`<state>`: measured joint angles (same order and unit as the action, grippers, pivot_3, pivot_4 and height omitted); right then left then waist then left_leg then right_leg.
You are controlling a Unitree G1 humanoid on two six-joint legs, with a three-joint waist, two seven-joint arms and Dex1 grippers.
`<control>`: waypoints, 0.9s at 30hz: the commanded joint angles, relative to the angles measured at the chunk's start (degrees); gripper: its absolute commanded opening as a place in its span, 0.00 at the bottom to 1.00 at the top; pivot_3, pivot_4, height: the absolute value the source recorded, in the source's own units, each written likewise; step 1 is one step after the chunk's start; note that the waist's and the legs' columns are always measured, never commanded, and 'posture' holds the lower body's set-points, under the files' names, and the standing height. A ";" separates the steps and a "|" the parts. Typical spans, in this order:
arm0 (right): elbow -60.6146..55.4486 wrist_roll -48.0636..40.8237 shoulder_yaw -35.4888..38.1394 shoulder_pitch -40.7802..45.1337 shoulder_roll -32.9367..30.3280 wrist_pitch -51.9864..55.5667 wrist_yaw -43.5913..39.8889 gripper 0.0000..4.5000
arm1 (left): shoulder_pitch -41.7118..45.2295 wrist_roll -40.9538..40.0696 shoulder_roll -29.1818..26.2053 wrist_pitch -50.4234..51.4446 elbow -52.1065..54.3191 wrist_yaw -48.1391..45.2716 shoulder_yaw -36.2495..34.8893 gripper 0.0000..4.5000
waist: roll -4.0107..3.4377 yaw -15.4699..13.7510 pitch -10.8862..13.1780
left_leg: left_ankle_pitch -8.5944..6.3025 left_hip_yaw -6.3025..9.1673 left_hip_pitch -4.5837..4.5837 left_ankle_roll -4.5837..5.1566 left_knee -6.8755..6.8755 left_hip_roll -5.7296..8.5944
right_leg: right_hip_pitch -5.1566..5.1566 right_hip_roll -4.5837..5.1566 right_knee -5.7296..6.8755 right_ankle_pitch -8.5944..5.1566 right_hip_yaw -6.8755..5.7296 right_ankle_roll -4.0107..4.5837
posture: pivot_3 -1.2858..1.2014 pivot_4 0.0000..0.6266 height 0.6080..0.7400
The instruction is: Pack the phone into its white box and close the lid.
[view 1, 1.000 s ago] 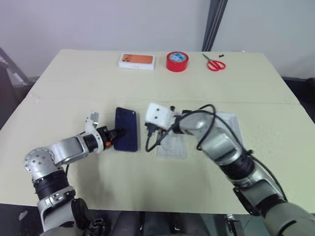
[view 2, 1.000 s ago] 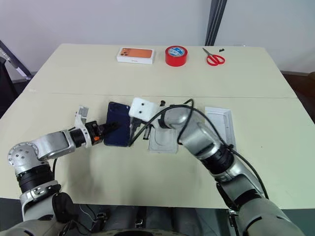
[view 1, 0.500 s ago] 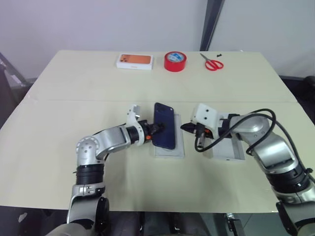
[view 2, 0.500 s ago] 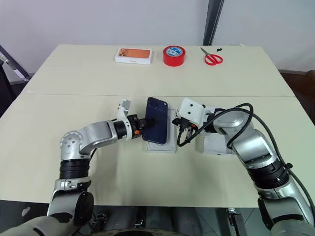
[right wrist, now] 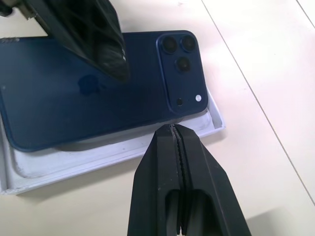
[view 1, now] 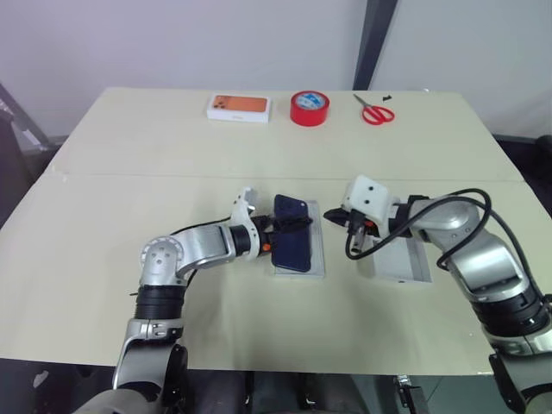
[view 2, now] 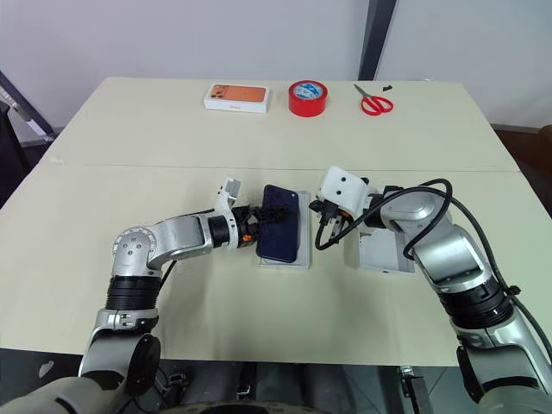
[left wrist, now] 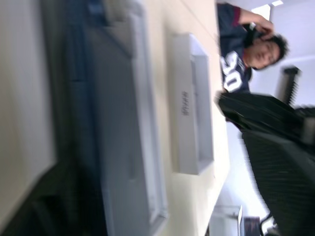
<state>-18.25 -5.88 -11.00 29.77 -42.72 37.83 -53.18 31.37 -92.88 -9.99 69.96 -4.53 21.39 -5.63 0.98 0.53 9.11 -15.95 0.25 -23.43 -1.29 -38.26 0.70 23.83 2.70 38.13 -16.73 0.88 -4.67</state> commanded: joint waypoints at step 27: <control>-0.53 0.06 0.27 -0.17 -0.53 -1.35 1.20 0.00 | 4.70 5.86 -16.34 6.87 9.54 -10.40 -1.35 0.99 | 0.00 0.16 0.01 | 0.02 0.01 0.02 -0.02 0.01 -0.04 | 0.01 -0.01 0.02 0.00 0.00 0.00 | 0.52 0.24 0.92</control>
<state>-17.52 -5.82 -11.58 29.40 -42.69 37.19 -52.13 36.15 -85.68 -25.32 77.16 3.01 12.15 -4.88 0.97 0.69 9.11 -15.93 0.25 -23.41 -1.31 -38.25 0.67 23.84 2.69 38.15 -16.73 0.87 -4.67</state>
